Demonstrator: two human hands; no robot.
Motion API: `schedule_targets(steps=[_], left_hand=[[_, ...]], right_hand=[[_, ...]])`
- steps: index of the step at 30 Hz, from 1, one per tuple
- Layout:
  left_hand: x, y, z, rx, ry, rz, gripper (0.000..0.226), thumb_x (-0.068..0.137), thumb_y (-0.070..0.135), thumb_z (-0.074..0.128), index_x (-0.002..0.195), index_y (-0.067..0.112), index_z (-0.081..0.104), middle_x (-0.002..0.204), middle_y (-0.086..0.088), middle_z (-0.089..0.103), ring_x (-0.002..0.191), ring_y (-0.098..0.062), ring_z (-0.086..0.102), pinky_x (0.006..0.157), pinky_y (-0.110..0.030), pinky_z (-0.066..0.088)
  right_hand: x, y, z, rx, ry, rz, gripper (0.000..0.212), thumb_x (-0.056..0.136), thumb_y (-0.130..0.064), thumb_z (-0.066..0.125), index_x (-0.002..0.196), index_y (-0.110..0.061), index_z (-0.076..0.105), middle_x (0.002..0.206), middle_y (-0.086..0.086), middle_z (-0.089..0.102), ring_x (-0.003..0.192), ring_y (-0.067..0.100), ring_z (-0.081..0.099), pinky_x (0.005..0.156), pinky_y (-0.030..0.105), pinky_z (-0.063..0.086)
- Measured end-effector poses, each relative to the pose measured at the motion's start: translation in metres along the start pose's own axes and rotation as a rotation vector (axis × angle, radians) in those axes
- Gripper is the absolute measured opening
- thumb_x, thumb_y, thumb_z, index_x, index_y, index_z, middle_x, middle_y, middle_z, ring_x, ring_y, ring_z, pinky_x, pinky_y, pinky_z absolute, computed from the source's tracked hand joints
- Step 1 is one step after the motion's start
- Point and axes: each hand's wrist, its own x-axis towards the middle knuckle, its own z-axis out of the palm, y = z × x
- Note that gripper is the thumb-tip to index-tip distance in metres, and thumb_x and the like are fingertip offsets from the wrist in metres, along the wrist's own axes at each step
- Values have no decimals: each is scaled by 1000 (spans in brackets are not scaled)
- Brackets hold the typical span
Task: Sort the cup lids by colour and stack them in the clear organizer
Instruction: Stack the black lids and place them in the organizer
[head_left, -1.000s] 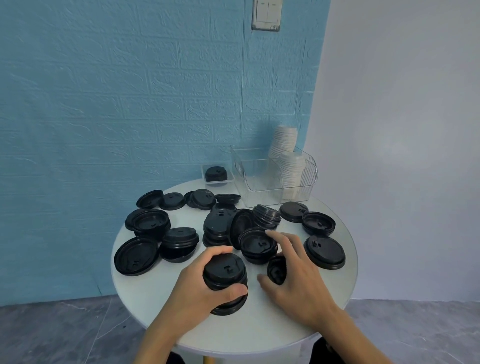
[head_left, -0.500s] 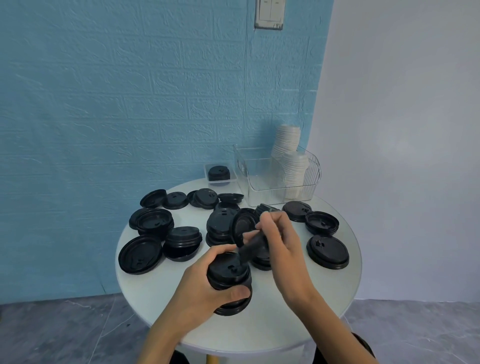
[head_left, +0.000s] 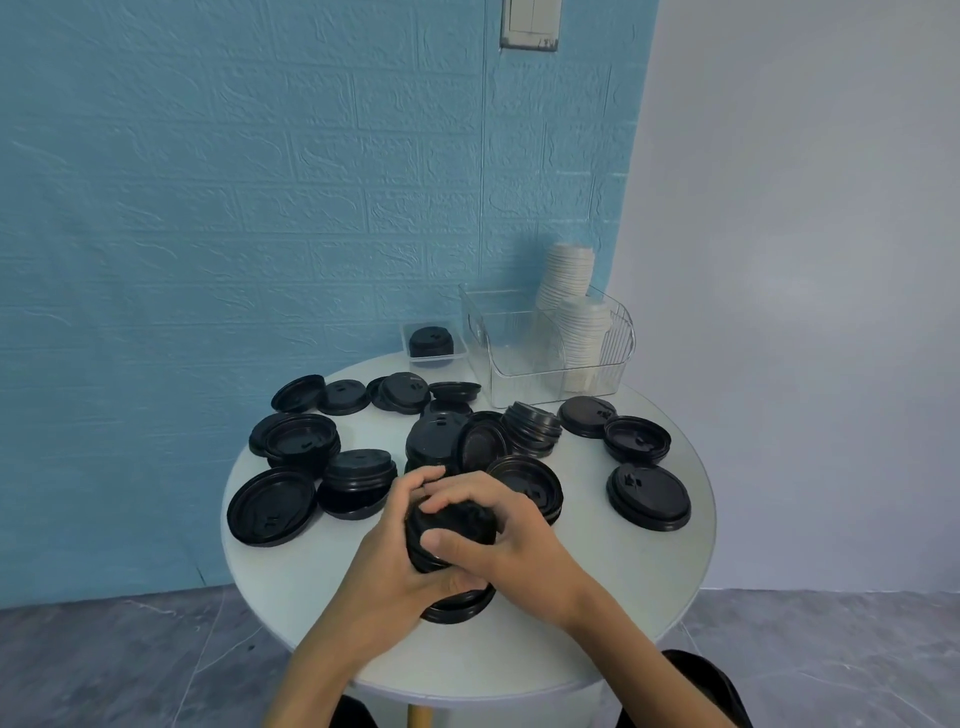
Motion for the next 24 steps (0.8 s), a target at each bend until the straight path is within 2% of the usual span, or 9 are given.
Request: schedule_targets(steps=[4,8,11,14,16,19,22,24], left_hand=[[-1,2,-1,-14,1,-7,91,57,32,100,132,48,50,126,17,65,119,-10,65,97,-38,57],[-5,12,-1,19,-28,14,101,67,14,95,144,49,39,129,35,57,120,5,60,93,-21,55],[-5,11,-3,40,-49,18,102,70,10,92,148,49,38,133,27,59,124,-3,61,95,-23,54],[-5,13,-2,52,-37,21,92,73,1,88,143,43,46,130,21,65,123,-3,61,99,-24,53],[-5,16,0,33,-26,15,85,71,5,88,139,40,50,123,19,69,117,-4,65,93,-21,55],[-6,21,1,7,-18,29,73,68,18,86,133,36,56,120,20,69,113,-1,65,85,-12,53],[-5,21,2,5,-24,23,65,69,19,87,126,33,60,118,16,69,111,-3,66,84,-19,55],[-4,19,1,-14,-28,-2,62,69,20,88,123,33,61,116,11,71,109,-6,67,88,-25,53]], right_hand=[[1,1,-3,-16,-53,13,31,84,-22,83,113,-21,75,125,-12,63,122,11,60,106,37,49],[-2,2,-2,-27,-57,38,32,81,-26,85,112,-27,76,129,-11,54,124,6,56,109,39,47],[-4,1,1,-68,-18,17,37,81,-28,85,114,-26,70,126,-6,56,120,10,57,106,40,49],[-4,0,3,-39,38,11,51,78,-29,87,118,-26,56,126,-2,58,123,14,58,105,44,49],[-3,-1,2,-87,59,-5,56,78,-31,88,123,-27,55,128,-4,54,126,11,56,109,39,48],[-2,-5,1,-96,103,8,45,83,-37,82,120,-27,59,124,-6,54,117,8,59,104,37,51],[0,-10,-1,-111,166,23,39,89,-41,76,122,-26,61,125,-10,54,114,6,60,102,37,53],[1,-14,-3,-93,190,26,38,91,-39,74,123,-24,61,126,-8,54,114,8,61,101,37,53]])
